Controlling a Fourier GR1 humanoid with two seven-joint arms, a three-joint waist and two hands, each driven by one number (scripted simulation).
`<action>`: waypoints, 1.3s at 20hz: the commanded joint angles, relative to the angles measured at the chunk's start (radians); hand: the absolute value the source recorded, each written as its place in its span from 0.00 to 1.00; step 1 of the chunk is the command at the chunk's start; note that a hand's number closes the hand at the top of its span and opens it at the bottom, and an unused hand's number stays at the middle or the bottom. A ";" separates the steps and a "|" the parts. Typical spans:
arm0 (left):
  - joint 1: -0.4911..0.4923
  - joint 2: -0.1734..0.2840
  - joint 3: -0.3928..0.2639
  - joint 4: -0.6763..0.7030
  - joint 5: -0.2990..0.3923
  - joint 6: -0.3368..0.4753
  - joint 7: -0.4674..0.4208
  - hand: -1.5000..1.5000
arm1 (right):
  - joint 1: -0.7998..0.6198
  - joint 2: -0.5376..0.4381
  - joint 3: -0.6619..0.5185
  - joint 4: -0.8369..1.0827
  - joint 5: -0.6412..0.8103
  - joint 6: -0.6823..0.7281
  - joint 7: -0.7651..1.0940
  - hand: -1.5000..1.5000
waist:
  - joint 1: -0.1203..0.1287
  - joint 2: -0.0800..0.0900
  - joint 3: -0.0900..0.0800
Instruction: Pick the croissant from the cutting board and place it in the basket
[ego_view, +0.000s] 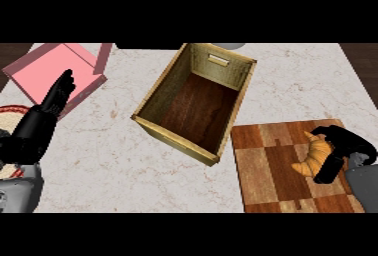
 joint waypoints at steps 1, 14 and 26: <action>0.009 -0.010 -0.005 -0.021 -0.012 -0.003 0.019 0.50 | 0.011 0.001 0.033 0.069 0.053 -0.035 -0.126 1.00 | 0.005 0.010 0.015; -0.009 -0.016 0.034 -0.006 -0.005 -0.008 0.019 0.50 | 0.036 -0.014 0.025 -0.173 0.211 -0.183 -0.060 1.00 | -0.007 0.005 0.014; 0.037 -0.023 0.023 0.009 -0.030 -0.004 -0.021 0.50 | -0.046 0.003 -0.236 -0.610 0.074 -0.384 -0.029 1.00 | -0.020 -0.008 0.014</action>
